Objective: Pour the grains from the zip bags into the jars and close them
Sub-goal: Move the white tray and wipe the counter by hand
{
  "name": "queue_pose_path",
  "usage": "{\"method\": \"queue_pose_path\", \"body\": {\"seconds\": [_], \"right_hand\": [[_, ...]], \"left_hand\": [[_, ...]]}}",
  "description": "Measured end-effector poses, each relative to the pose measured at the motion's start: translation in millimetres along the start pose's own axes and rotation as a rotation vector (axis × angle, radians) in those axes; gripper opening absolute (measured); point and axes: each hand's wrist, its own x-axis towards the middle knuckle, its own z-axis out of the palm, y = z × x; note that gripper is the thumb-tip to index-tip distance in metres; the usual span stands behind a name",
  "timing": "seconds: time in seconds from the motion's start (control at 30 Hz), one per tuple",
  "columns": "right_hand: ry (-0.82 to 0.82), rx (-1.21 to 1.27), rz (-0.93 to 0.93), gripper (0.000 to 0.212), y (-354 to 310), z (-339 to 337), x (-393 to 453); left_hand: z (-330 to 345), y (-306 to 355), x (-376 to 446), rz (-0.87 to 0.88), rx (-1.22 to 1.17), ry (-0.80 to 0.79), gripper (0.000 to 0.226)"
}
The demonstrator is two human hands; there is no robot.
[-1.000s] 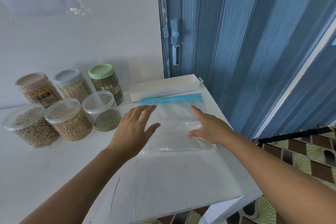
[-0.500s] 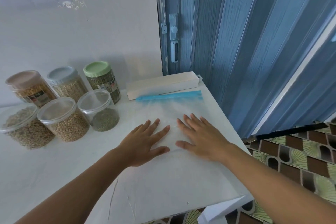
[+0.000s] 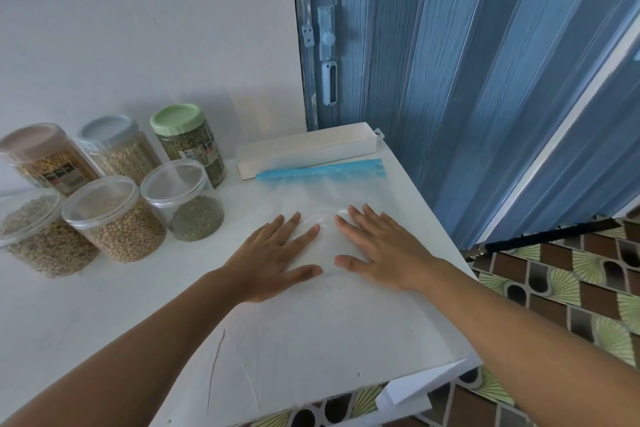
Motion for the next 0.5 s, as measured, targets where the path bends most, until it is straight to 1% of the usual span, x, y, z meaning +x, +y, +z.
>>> {"method": "queue_pose_path", "body": {"seconds": [0.2,0.37,0.43,0.5], "right_hand": [[-0.037,-0.005,0.008,0.082,-0.6,-0.7,-1.2],[-0.028,-0.011,0.013,0.083,-2.7,-0.8,-1.9],[-0.035,-0.004,0.019,0.084,-3.0,2.0,-3.2],[-0.039,0.002,0.027,0.085,-1.8,2.4,-3.1]], "left_hand": [[-1.7,0.7,-0.2,0.003,-0.019,-0.019,0.078],[-5.3,-0.1,-2.3,0.001,-0.004,-0.019,0.079],[-7.2,4.9,-6.9,0.018,0.096,0.055,0.081],[-9.7,12.5,-13.0,0.075,0.195,0.185,0.084]]}}
